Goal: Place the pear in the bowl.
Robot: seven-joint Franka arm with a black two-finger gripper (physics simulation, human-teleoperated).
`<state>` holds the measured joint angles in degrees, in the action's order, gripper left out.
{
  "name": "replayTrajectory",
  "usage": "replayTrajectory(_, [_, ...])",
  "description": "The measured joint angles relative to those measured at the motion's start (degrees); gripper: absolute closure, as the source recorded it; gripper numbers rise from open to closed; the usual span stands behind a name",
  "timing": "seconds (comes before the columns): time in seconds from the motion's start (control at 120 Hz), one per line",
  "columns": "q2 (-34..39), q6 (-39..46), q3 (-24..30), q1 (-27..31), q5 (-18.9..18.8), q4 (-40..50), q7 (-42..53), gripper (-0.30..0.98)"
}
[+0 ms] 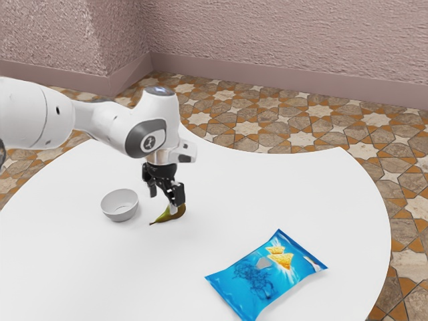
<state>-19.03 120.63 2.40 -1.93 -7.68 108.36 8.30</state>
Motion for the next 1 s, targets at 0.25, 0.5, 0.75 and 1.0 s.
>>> replayTrajectory(0.25, [-6.4,2.8,-0.3,1.7,0.1,-5.1,4.3,0.00])
replayTrajectory(0.5, [-9.5,4.1,-0.1,1.7,0.3,-6.9,7.3,0.00])
replayTrajectory(0.75, [-11.1,5.7,-0.2,1.8,0.3,-7.0,9.2,0.00])
replayTrajectory(1.0, [-12.5,7.1,-0.1,2.2,0.2,-7.8,10.5,0.00])
